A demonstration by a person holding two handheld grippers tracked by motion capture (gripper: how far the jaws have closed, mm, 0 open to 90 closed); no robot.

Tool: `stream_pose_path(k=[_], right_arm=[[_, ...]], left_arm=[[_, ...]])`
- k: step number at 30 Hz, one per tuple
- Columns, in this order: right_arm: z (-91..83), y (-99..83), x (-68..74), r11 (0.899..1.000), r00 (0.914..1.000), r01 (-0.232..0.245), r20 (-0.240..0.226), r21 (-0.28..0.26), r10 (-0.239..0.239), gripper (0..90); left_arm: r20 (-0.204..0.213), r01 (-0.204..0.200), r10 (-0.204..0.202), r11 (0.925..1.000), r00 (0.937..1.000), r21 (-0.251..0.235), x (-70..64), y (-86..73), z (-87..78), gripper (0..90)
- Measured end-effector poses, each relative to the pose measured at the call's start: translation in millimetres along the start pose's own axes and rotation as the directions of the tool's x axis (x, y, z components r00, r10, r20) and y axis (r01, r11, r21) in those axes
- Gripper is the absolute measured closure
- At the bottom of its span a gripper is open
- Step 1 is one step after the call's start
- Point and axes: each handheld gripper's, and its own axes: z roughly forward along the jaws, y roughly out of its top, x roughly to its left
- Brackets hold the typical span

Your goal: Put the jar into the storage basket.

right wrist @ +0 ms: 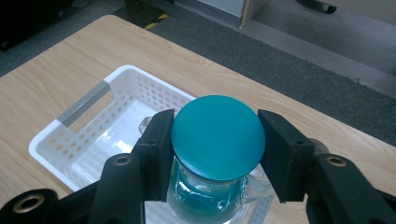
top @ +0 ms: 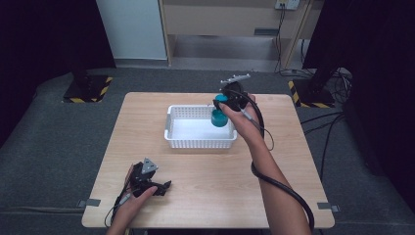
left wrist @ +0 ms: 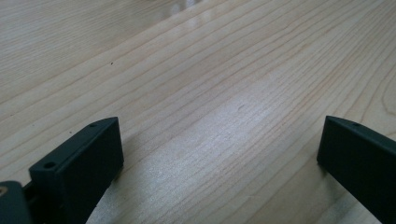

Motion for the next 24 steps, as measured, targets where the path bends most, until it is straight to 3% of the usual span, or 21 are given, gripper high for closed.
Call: stream_pose_path(k=[16,24], right_arm=[[41.1,1.6,8.7,0.999,0.9997,-0.022,-0.008,0.036,0.022,48.5],[53.7,-2.9,16.3,0.999,0.9995,-0.023,-0.021,0.042,0.024,48.5]], left_arm=[[0.0,0.0,0.0,1.0,1.0,0.0,0.0,0.0,0.0,0.0],[-0.001,0.0,0.0,1.0,1.0,0.0,-0.1,0.0,0.0,0.0]])
